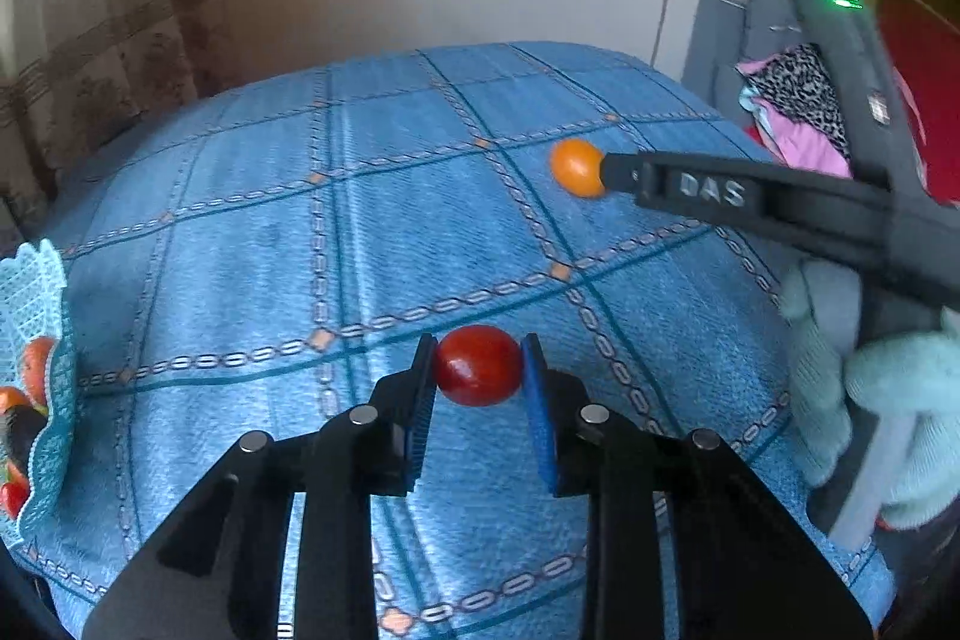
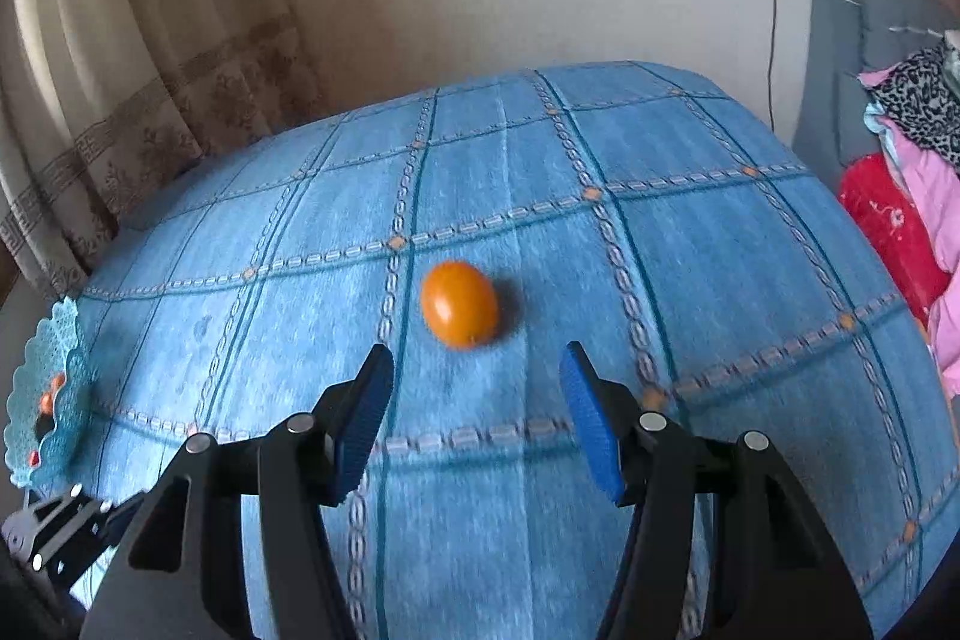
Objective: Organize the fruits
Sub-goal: 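Grasp a red tomato with the left tool while the right tool grasps the tangerine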
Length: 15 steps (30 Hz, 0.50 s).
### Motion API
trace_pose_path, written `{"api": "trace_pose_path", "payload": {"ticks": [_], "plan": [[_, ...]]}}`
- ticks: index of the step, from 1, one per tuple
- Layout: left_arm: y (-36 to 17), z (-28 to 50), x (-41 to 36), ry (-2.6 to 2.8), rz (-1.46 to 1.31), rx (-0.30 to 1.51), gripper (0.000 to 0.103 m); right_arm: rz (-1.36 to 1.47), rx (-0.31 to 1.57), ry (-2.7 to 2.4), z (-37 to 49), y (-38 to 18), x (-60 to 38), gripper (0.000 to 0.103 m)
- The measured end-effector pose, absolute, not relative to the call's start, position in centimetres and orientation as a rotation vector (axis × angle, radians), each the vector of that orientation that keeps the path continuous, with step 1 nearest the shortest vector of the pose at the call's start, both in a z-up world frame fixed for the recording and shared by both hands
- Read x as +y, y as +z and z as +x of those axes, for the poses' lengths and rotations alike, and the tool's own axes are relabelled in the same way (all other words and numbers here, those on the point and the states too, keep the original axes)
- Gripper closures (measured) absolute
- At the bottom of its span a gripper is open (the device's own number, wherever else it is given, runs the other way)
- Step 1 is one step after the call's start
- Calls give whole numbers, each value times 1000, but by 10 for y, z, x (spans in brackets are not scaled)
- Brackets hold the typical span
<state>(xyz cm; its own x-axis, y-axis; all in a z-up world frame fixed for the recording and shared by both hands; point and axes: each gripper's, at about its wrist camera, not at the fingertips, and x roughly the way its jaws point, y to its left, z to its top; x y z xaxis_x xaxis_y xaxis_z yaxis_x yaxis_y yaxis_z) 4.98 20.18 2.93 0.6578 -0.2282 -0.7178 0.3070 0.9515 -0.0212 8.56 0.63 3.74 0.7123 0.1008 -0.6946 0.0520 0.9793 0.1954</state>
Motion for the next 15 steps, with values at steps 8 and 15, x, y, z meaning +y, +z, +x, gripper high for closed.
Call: {"api": "trace_pose_path", "payload": {"ticks": [8,15], "plan": [[27,49,212,-283,85,810,74,190,810,15,127,25,17,45],[29,50,212,-281,75,810,74,165,842,-1,143,11,23,46]]}}
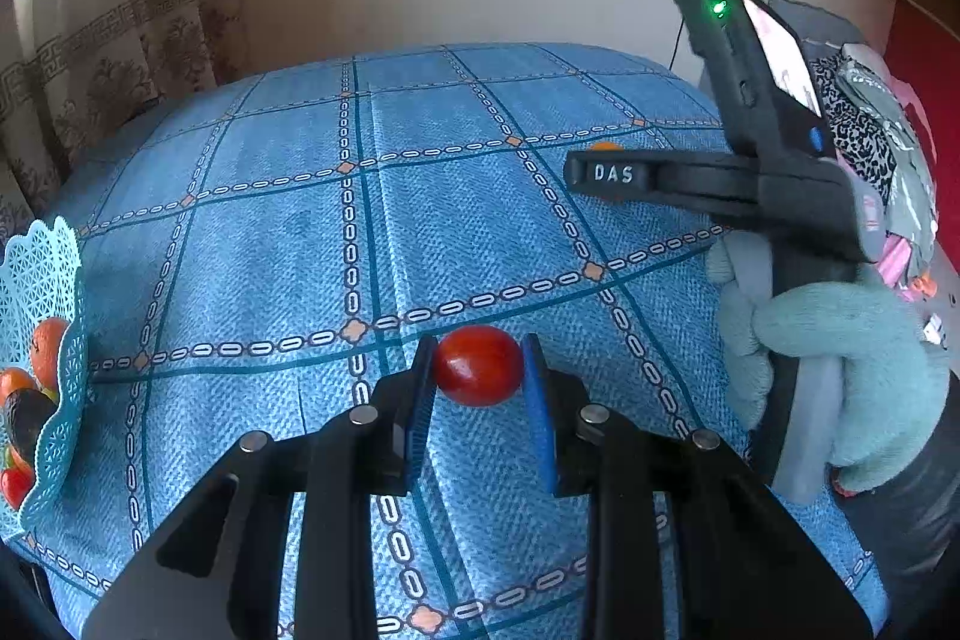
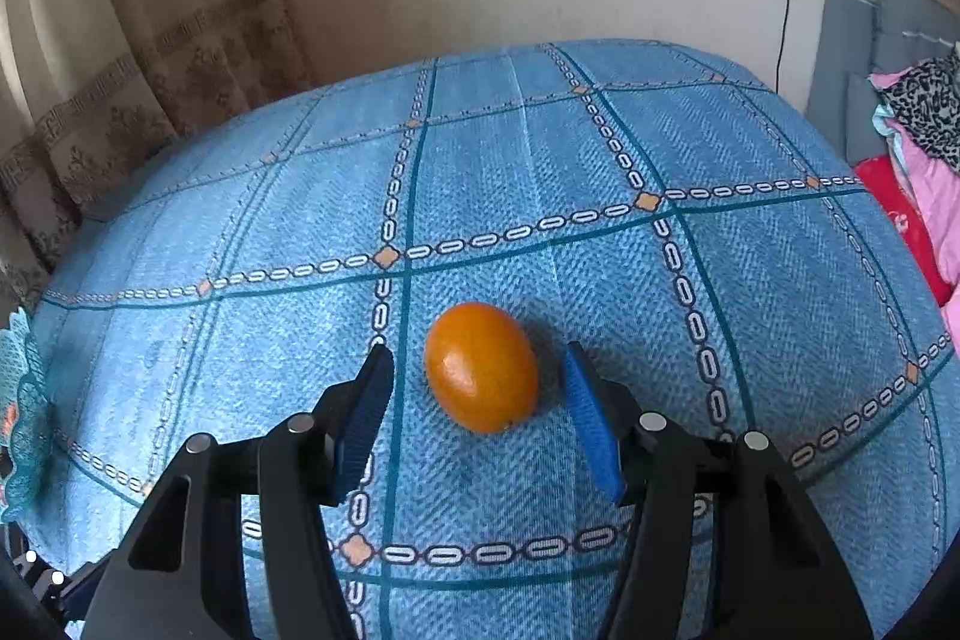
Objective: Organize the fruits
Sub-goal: 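Grasp a red tomato with the left tool while the right tool grasps the tangerine, then carry the red tomato and tangerine over the teal basket with both tools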
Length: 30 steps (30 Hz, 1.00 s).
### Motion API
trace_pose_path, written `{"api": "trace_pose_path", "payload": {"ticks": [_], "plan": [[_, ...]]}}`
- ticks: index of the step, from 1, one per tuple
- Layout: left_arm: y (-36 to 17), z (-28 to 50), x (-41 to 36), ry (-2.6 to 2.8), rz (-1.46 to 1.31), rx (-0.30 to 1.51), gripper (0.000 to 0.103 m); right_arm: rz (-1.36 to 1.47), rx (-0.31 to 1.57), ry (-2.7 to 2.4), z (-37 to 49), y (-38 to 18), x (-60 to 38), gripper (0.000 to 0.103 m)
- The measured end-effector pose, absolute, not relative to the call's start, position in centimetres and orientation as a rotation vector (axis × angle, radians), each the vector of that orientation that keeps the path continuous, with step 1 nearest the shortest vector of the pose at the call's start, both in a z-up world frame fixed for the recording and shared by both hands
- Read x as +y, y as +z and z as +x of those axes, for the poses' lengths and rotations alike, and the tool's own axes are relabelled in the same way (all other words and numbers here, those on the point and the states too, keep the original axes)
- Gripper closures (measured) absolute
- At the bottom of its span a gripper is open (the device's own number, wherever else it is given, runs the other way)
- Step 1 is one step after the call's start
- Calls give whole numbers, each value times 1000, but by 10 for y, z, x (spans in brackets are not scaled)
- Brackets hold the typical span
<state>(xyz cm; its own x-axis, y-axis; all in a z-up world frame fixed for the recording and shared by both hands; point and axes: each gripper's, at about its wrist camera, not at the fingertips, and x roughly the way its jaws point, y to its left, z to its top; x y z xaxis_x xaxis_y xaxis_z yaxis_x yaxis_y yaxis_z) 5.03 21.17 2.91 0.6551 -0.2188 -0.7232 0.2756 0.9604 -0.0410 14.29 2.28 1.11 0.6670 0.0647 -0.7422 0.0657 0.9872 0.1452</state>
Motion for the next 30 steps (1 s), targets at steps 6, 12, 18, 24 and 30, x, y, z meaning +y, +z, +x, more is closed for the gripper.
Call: {"api": "trace_pose_path", "payload": {"ticks": [6,12,18,24,30], "plan": [[28,53,214,-274,71,815,74,140,846,-3,145,10,27,67],[27,55,217,-262,56,818,74,169,845,16,130,9,25,67],[29,53,219,-253,44,812,74,188,846,64,100,13,29,67],[33,44,222,-234,28,804,74,191,824,127,66,22,42,67],[38,32,230,-225,13,789,74,192,817,185,34,25,57,67]]}}
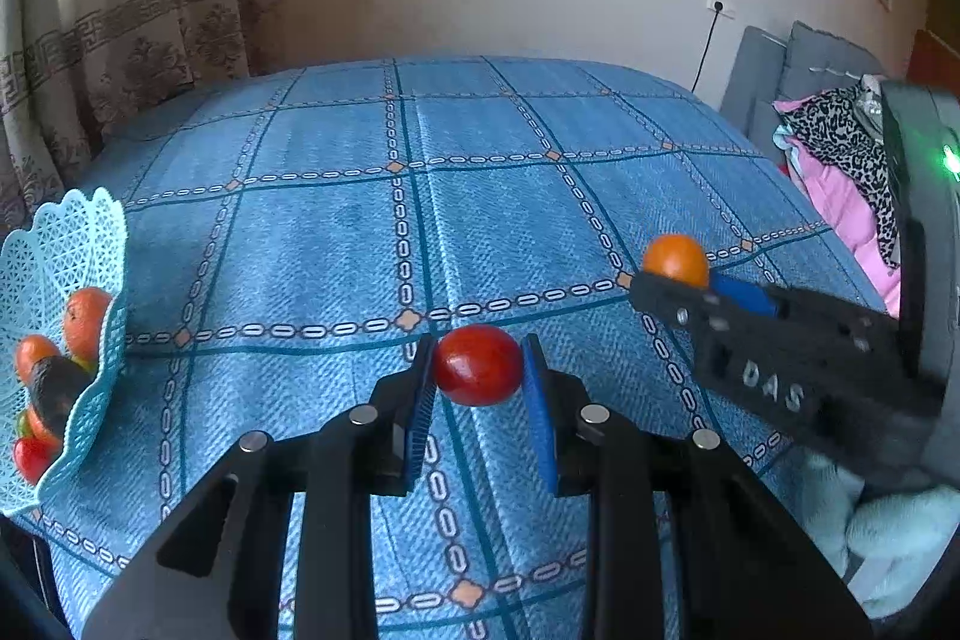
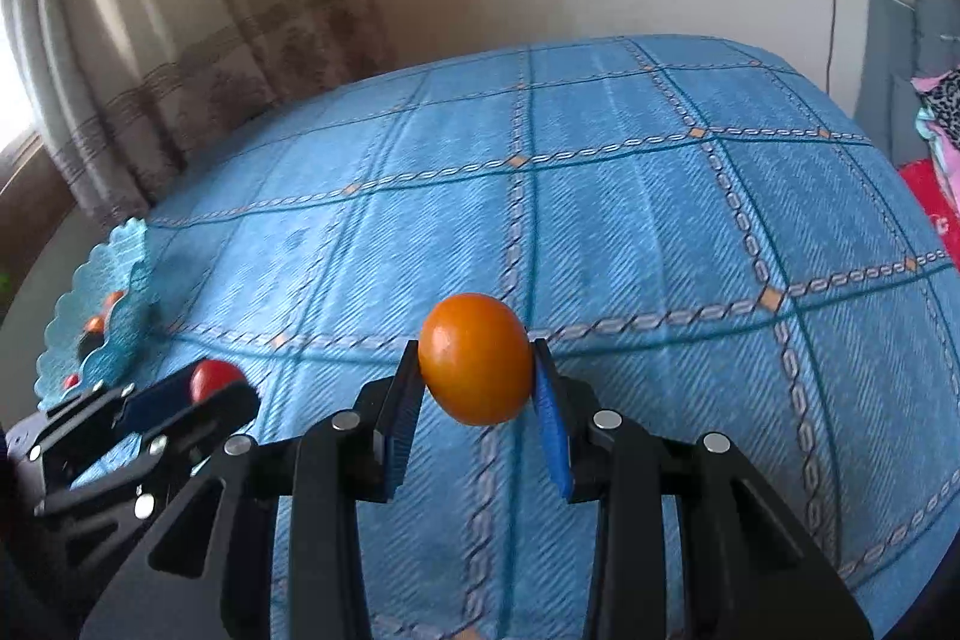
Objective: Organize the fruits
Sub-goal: 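Carry the red tomato and tangerine over the teal basket with both tools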
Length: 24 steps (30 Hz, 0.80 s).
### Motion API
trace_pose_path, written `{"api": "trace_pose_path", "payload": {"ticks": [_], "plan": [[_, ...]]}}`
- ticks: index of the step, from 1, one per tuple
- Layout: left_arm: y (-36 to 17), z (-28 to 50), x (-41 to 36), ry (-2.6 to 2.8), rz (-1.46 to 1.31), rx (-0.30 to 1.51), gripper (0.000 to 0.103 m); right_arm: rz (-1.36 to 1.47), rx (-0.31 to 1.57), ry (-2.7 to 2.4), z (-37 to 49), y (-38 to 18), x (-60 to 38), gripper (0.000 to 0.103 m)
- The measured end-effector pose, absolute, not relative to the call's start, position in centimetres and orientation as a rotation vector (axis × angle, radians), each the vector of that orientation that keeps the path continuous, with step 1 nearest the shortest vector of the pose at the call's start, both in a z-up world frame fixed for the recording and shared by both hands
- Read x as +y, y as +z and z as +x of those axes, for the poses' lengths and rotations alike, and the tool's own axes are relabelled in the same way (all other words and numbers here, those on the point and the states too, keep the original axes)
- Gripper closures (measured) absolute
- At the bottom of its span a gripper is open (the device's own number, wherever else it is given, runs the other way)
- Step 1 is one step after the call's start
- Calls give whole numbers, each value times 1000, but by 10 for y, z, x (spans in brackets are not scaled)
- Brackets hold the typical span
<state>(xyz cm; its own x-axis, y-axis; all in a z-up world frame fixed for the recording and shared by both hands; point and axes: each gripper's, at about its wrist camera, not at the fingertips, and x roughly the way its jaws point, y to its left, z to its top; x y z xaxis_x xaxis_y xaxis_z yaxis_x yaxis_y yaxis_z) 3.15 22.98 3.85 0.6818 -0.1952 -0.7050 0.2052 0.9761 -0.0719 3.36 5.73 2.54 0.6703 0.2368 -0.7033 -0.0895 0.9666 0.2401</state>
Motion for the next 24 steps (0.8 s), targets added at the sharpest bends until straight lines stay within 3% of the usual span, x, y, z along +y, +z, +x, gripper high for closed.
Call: {"api": "trace_pose_path", "payload": {"ticks": [24], "plan": [[99,-14,311,-91,-21,647,74,171,731,298,9,73,110,67]]}}
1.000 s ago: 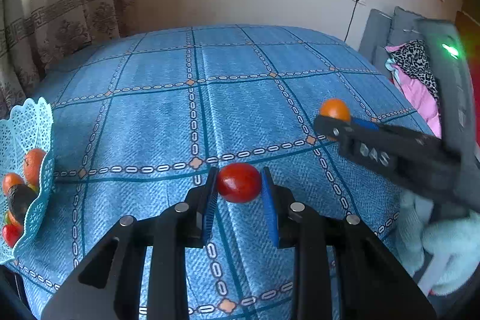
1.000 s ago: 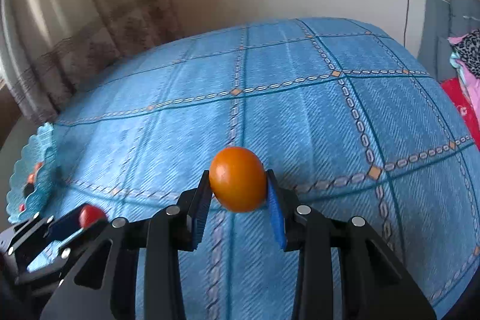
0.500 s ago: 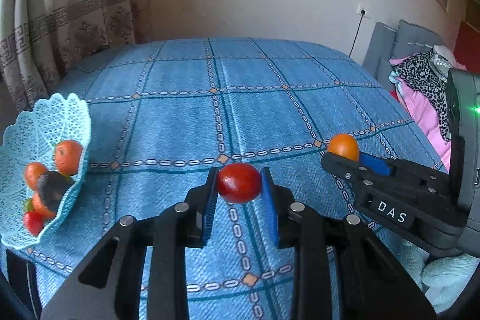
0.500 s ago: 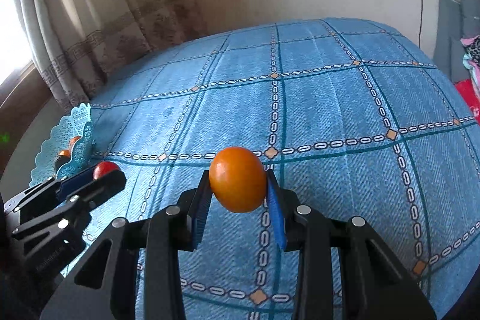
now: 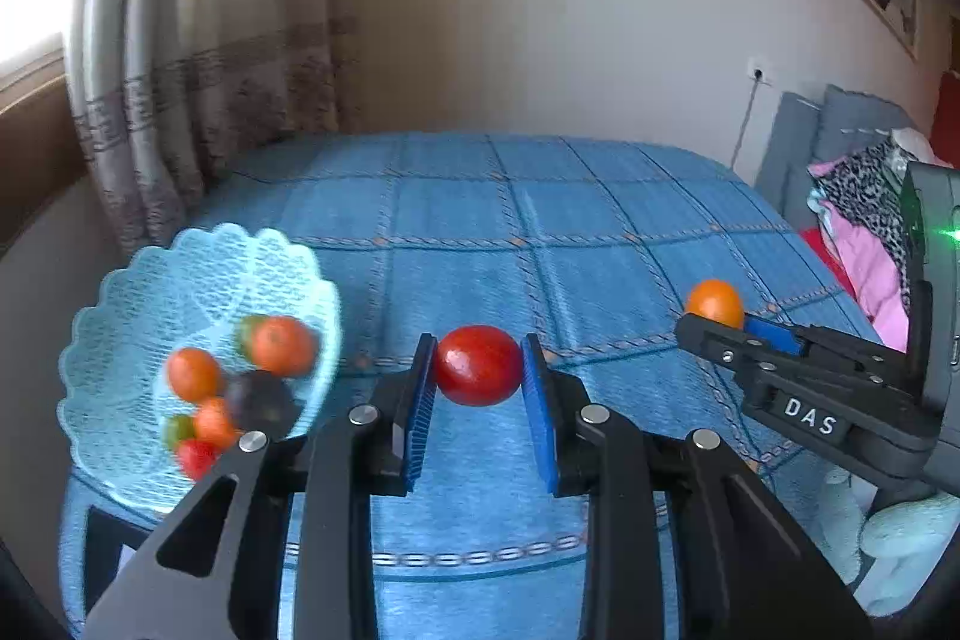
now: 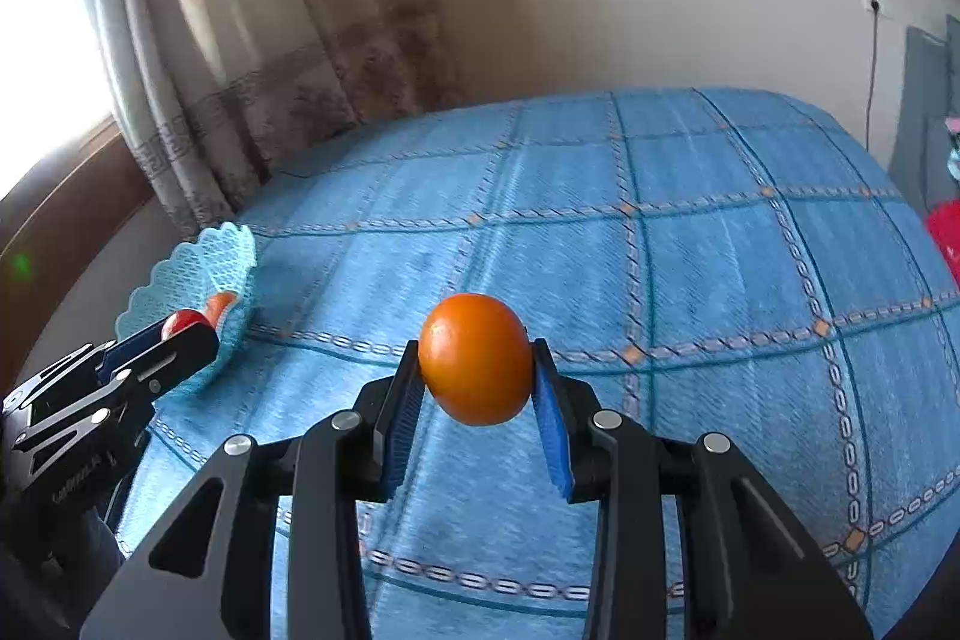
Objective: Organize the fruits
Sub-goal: 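Carry the red tomato and tangerine over the teal basket with both tools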
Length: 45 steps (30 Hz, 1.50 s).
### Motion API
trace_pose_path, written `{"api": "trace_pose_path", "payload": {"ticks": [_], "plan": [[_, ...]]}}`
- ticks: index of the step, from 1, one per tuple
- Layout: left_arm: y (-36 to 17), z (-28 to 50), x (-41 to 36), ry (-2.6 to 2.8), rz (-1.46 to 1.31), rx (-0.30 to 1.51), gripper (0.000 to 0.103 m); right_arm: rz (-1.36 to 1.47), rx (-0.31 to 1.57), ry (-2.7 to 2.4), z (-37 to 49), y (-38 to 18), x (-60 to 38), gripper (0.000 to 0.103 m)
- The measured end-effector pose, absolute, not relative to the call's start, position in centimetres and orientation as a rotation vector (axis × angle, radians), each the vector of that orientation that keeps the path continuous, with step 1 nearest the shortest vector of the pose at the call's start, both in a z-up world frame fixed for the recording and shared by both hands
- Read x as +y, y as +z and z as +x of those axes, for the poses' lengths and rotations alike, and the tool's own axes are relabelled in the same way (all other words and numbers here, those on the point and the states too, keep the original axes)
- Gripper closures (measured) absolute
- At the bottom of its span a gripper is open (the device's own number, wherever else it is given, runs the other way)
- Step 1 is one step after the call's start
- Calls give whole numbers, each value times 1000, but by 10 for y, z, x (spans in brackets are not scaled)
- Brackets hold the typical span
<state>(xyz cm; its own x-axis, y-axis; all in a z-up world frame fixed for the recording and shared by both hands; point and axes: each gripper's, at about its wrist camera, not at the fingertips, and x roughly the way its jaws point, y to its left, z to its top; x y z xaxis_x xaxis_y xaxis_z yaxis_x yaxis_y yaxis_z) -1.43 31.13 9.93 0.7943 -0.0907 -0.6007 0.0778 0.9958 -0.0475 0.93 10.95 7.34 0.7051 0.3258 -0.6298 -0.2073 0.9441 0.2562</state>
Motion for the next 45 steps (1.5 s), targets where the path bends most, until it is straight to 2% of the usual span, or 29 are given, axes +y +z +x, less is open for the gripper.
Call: {"api": "trace_pose_path", "payload": {"ticks": [22,45], "plan": [[110,-16,425,95,-131,626,74,78,691,435,11,111,209,67],[86,0,475,253,-166,665,74,-18,719,543,32,105,306,67]]}}
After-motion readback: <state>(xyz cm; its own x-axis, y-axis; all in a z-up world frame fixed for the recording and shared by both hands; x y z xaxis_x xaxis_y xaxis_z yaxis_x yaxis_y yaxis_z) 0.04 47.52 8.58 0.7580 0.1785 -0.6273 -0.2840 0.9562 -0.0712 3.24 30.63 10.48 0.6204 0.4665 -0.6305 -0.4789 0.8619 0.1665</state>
